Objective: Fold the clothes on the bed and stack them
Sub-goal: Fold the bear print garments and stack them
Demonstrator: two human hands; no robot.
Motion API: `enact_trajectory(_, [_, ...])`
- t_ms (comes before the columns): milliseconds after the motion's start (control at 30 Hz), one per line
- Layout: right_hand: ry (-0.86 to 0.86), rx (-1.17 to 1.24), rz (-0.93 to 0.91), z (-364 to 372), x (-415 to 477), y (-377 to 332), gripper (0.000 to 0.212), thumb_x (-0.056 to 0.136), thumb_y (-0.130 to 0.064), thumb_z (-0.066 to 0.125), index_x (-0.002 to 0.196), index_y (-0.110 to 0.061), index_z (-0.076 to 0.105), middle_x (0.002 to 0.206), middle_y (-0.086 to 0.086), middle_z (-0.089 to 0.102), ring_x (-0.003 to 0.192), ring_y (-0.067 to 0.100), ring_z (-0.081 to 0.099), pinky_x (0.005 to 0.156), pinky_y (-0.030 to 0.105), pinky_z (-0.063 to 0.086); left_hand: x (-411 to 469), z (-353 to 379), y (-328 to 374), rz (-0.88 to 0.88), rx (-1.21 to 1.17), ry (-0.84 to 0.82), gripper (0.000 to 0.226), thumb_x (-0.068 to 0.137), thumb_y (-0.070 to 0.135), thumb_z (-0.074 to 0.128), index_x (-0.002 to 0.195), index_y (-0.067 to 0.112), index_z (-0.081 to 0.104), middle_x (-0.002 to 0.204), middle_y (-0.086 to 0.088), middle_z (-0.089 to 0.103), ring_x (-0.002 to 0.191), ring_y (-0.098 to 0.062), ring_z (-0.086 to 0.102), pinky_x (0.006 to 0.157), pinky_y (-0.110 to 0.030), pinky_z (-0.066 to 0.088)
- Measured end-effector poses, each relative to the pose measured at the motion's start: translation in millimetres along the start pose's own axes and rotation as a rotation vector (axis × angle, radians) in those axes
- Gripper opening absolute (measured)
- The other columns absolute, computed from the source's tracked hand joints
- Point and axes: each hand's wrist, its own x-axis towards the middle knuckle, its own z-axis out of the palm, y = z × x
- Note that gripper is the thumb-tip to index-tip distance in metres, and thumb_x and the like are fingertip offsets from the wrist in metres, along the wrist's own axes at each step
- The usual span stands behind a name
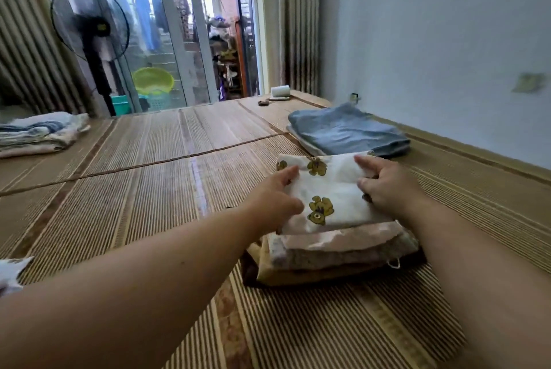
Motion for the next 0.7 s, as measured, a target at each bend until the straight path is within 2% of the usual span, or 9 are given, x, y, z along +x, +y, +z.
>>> enact_trajectory(67, [-0.003, -0.143, 0.054, 9.7, 24.2, 18.5, 0.05, 0.093, -0.027, 0.058, 0.141, -0.024, 0.046, 0.149, 0.006, 0.041, 0.129, 0.026, 0.044, 0.106, 0.034, 0.034, 33.2, 15.3, -7.7, 0.041, 0.367, 0.064, 0.078, 0.08, 0.037, 0.068, 0.146, 0.043, 0.026, 0.159, 0.004, 0.002, 0.141, -0.033, 0.022, 0.109, -0.053, 0.035])
enact_trajectory(100, [-0.032, -0.214, 0.072, 18.1, 33.6, 27.5, 0.052, 0.093, -0.034, 0.056, 0.143, -0.025, 0.044, 0.155, 0.008, 0.03, 0.137, 0.028, 0.035, 0.11, 0.036, 0.029, 48.0, 22.7, -14.4, 0.079, 0.523, 0.079, 0.081, 0.079, 0.051, 0.065, 0.147, 0.043, 0.022, 0.16, 0.007, -0.009, 0.145, -0.032, 0.005, 0.114, -0.055, 0.021])
enact_trajectory(167, [-0.1, -0.363, 0.049, 35.9, 45.8, 40.5, 0.052, 0.093, -0.047, 0.05, 0.143, -0.033, 0.041, 0.161, 0.003, 0.01, 0.146, 0.028, 0.017, 0.115, 0.05, 0.015, 72.2, 34.6, -25.7, 0.198, 0.729, 0.061, 0.088, 0.077, 0.071, 0.053, 0.149, 0.043, 0.011, 0.159, 0.009, -0.015, 0.147, -0.025, -0.01, 0.115, -0.054, 0.007])
enact_trajectory(233, [-0.165, -0.478, -0.005, 49.4, 54.3, 53.5, 0.058, 0.091, -0.06, 0.04, 0.145, -0.038, 0.034, 0.161, -0.005, 0.01, 0.148, 0.024, 0.005, 0.112, 0.062, 0.004, 93.2, 46.4, -36.6, 0.286, 0.865, -0.013, 0.099, 0.069, 0.084, 0.038, 0.15, 0.04, 0.002, 0.16, 0.009, -0.011, 0.147, -0.02, -0.011, 0.115, -0.052, 0.004])
enact_trajectory(300, [-0.268, -0.51, -0.028, 60.2, 58.1, 67.9, 0.074, 0.084, -0.071, 0.036, 0.149, -0.037, 0.024, 0.161, -0.004, 0.013, 0.148, 0.022, 0.006, 0.116, 0.057, 0.006, 106.2, 55.0, -48.2, 0.216, 0.901, -0.126, 0.116, 0.056, 0.094, 0.028, 0.151, 0.035, -0.003, 0.161, 0.009, -0.005, 0.148, -0.017, -0.005, 0.116, -0.052, 0.008])
enact_trajectory(367, [-0.356, -0.528, -0.001, 69.2, 56.0, 80.7, 0.087, 0.079, -0.078, 0.039, 0.151, -0.036, 0.014, 0.162, -0.001, 0.006, 0.148, 0.023, 0.004, 0.118, 0.05, 0.008, 111.5, 60.3, -60.0, 0.066, 0.838, -0.206, 0.13, 0.045, 0.098, 0.029, 0.152, 0.031, -0.004, 0.161, 0.009, -0.001, 0.148, -0.018, 0.003, 0.117, -0.05, 0.013])
enact_trajectory(533, [-0.379, -0.59, 0.153, 71.1, 48.7, 78.0, 0.101, 0.068, -0.089, 0.037, 0.15, -0.043, 0.002, 0.162, 0.0, -0.008, 0.147, 0.029, -0.006, 0.116, 0.057, 0.001, 102.3, 57.9, -67.0, -0.055, 0.729, -0.251, 0.135, 0.047, 0.096, 0.039, 0.153, 0.024, -0.003, 0.162, 0.005, -0.001, 0.148, -0.02, 0.005, 0.117, -0.039, 0.008])
enact_trajectory(600, [-0.295, -0.648, 0.181, 66.1, 39.2, 63.3, 0.1, 0.068, -0.09, 0.032, 0.15, -0.042, 0.003, 0.161, 0.003, -0.009, 0.146, 0.033, -0.011, 0.111, 0.062, 0.0, 87.6, 47.8, -63.2, -0.086, 0.732, -0.256, 0.132, 0.053, 0.095, 0.043, 0.153, 0.022, -0.003, 0.162, 0.004, -0.001, 0.148, -0.02, 0.004, 0.116, -0.038, 0.01])
enact_trajectory(700, [-0.005, -0.672, -0.048, 69.8, 8.2, 29.2, 0.087, 0.078, -0.08, 0.032, 0.15, -0.035, 0.015, 0.162, 0.003, 0.0, 0.147, 0.028, -0.009, 0.109, 0.064, 0.0, 51.0, 26.6, -59.8, 0.042, 0.836, -0.139, 0.12, 0.061, 0.092, 0.038, 0.153, 0.025, 0.0, 0.162, 0.006, -0.002, 0.148, -0.018, 0.0, 0.117, -0.046, 0.013])
